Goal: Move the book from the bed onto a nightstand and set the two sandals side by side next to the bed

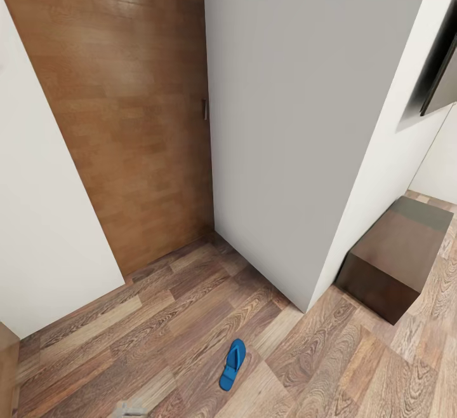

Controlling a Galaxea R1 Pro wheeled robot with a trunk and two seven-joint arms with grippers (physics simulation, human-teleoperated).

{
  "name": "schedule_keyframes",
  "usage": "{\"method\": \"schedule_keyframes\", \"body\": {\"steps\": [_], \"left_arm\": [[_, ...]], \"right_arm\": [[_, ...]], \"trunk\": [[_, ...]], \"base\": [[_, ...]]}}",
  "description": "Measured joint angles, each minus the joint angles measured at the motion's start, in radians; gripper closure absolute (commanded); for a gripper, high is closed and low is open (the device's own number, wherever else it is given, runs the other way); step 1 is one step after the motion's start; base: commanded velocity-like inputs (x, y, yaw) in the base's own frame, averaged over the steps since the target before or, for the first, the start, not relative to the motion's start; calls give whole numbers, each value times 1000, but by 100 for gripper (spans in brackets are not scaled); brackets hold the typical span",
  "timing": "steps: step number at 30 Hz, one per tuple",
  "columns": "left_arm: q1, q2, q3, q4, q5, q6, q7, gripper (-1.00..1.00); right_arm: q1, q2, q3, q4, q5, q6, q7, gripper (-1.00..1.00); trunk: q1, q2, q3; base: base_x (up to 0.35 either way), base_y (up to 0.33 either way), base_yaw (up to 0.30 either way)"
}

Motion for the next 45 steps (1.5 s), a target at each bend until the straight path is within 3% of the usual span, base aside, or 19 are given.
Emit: {"method": "schedule_keyframes", "body": {"steps": [8,24,45], "left_arm": [[-59,-1,-2,0,1,15,-2,-100],[-68,0,-3,0,2,3,-1,-100],[-69,2,-3,0,3,3,-3,-100]], "right_arm": [[-5,5,1,-2,1,0,0,-100],[-11,6,3,1,2,4,2,-100],[-11,15,9,-2,3,-6,4,-100]], "trunk": [[0,0,0],[0,0,0],[80,-147,-66]], "base": [[0,0,0],[0,0,0],[0,0,0]]}}
